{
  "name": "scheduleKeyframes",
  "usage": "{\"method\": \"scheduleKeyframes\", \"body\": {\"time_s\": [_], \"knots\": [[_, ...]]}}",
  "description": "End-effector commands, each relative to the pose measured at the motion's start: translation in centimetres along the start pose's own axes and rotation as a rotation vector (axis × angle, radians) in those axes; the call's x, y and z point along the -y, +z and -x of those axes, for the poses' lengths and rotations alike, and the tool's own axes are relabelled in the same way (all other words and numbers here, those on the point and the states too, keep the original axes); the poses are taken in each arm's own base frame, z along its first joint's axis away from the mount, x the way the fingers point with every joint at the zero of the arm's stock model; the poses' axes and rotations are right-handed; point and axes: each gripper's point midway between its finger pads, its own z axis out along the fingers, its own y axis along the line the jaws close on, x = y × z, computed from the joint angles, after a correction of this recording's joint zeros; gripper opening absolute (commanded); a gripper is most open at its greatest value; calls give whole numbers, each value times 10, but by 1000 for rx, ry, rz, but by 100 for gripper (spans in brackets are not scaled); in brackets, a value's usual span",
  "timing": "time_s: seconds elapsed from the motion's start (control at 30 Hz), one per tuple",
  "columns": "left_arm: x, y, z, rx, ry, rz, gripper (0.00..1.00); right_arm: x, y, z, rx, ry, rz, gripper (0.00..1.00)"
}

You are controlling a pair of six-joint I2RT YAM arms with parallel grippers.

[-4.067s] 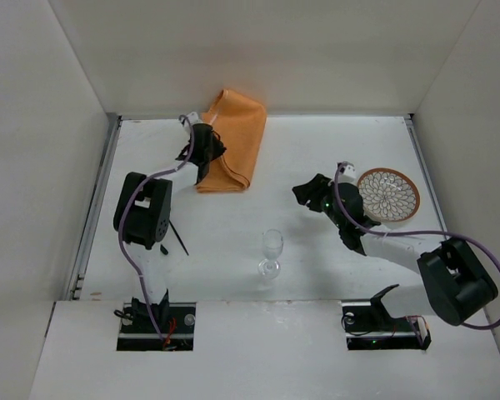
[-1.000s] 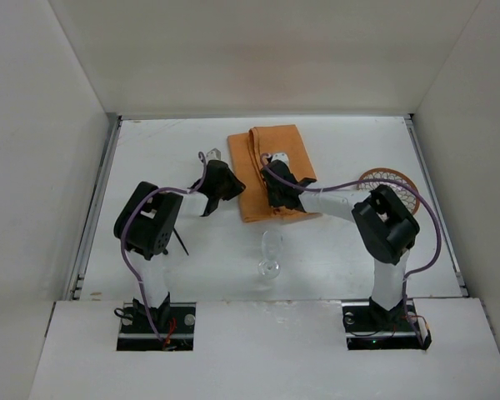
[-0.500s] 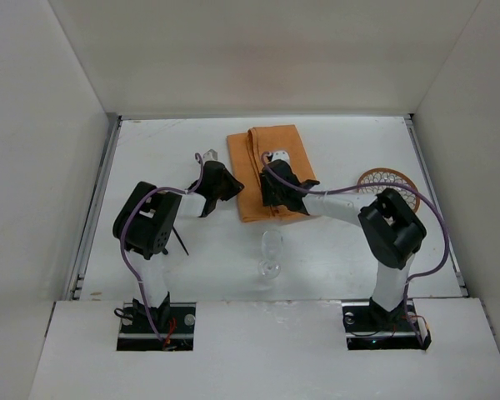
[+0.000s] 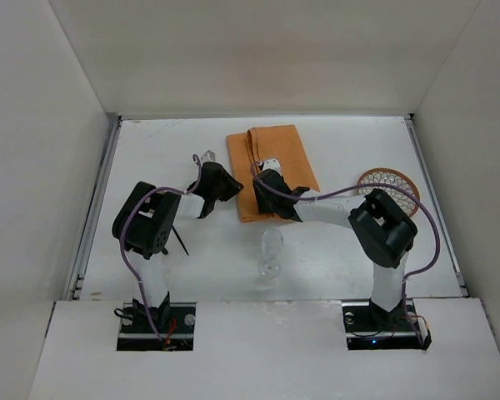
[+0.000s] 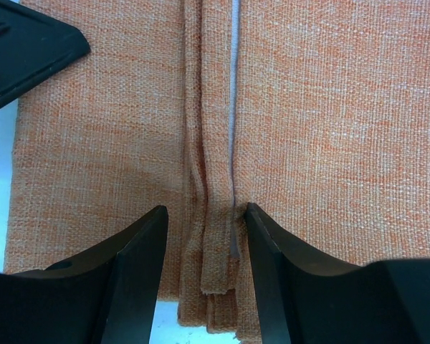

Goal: Set the dinner table for one person

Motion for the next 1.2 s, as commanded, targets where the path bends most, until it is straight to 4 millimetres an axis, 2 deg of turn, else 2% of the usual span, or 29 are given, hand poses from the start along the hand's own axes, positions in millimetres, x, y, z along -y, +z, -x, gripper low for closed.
{"method": "scheduleKeyframes", "body": {"time_s": [0.0,0.53,0.57,0.77,0.8,1.03,1.07,1.17], "knots": [[-34,-2,-10,-26,-9,104,8,1,2,-3,-5,-30,-39,53],[-36,-2,-12,-35,-25,107,7,1,2,-3,-5,-30,-39,53],[-37,-2,-13,-36,-25,108,7,16,7,0,42,-115,-243,60],[-37,-2,-13,-37,-25,109,7,16,7,0,43,-115,-243,61],[-38,-2,-13,-37,-27,111,7,13,6,0,45,-103,-223,57],[-39,-3,-11,-32,-36,114,7,13,6,0,45,-103,-222,57],[-40,-4,-10,-25,-37,117,6,7,3,-1,39,-71,-181,17],[-46,-7,-5,-7,-46,130,4,7,-5,11,84,-35,-165,11]]}}
